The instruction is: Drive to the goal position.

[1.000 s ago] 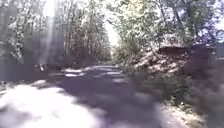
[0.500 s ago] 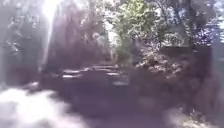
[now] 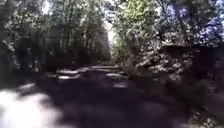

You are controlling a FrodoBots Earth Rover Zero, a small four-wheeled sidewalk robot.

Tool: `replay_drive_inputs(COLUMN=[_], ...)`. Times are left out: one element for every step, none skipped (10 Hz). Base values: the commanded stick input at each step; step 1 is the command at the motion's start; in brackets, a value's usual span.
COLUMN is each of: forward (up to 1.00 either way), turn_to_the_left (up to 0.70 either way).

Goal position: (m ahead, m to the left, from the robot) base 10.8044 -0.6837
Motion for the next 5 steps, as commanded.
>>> replay_drive_inputs(forward=[0.45,0.45,0.45,0.45,0.45], turn_to_the_left=[0.0,0.0,0.0,0.0,0.0])
